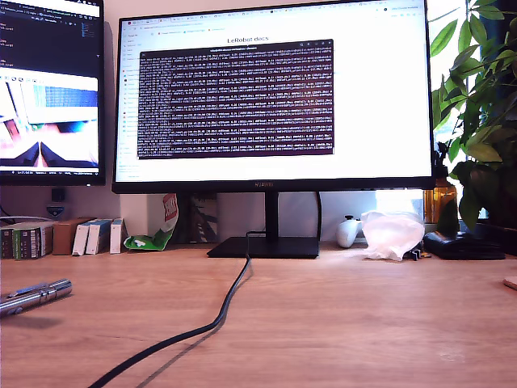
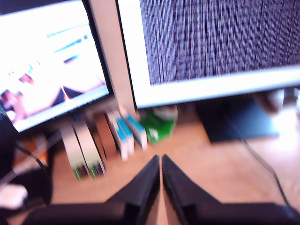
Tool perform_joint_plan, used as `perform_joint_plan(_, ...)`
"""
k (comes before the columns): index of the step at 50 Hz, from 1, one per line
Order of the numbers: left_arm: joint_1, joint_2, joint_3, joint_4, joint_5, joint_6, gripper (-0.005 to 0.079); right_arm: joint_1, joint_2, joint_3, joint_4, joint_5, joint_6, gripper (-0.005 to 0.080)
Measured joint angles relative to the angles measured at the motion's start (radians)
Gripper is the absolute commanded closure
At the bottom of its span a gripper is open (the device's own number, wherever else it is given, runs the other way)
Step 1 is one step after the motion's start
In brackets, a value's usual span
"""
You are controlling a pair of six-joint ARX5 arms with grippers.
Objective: Pick the metallic laser pointer with your right arm, pass it to your left arm, then place it down to the left side of the table
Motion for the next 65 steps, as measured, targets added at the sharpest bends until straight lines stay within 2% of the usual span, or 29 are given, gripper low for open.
perform_joint_plan(7, 0.000, -0.087, -0.092, 0.006, -0.034, -0.010, 0.0764, 0.000, -0.151, -0.093, -0.008, 0.053, 0.002, 0.0765)
perform_joint_plan(19, 0.000, -0.285, -0.195, 0.027, -0.034, -0.027, 0.0764, 0.000, -0.374, -0.109, -0.049, 0.044, 0.043, 0.0765)
perform_joint_plan(25, 0.000, -0.411, -0.229, 0.038, -0.034, -0.043, 0.0764, 0.000, -0.400, -0.109, -0.127, 0.041, 0.139, 0.0765)
perform_joint_plan(29, 0.000, -0.465, -0.255, 0.043, -0.035, -0.092, 0.0764, 0.000, -0.400, -0.109, -0.208, 0.041, 0.229, 0.0765)
perform_joint_plan(34, 0.000, -0.535, -0.310, 0.042, -0.043, -0.132, 0.0764, 0.000, -0.400, -0.111, -0.253, 0.039, 0.230, 0.0765)
perform_joint_plan(40, 0.000, -0.616, -0.357, 0.048, -0.056, -0.143, 0.0764, 0.000, -0.400, -0.111, -0.230, -0.049, 0.183, 0.0765)
perform_joint_plan(41, 0.000, -0.613, -0.359, 0.065, -0.073, -0.187, 0.0764, 0.000, -0.400, -0.111, -0.220, -0.102, 0.113, 0.0765)
perform_joint_plan(44, 0.000, -0.614, -0.373, 0.100, -0.071, -0.187, 0.0764, 0.000, -0.400, -0.119, -0.184, -0.128, 0.094, 0.0765)
perform_joint_plan(51, 0.000, -0.615, -0.443, 0.153, -0.074, -0.187, 0.0764, 0.001, -0.400, -0.149, -0.113, -0.111, 0.081, 0.0765)
perform_joint_plan(65, 0.000, -0.615, -0.555, 0.256, -0.077, -0.187, 0.0764, 0.001, -0.400, -0.318, -0.013, -0.111, 0.080, 0.0765)
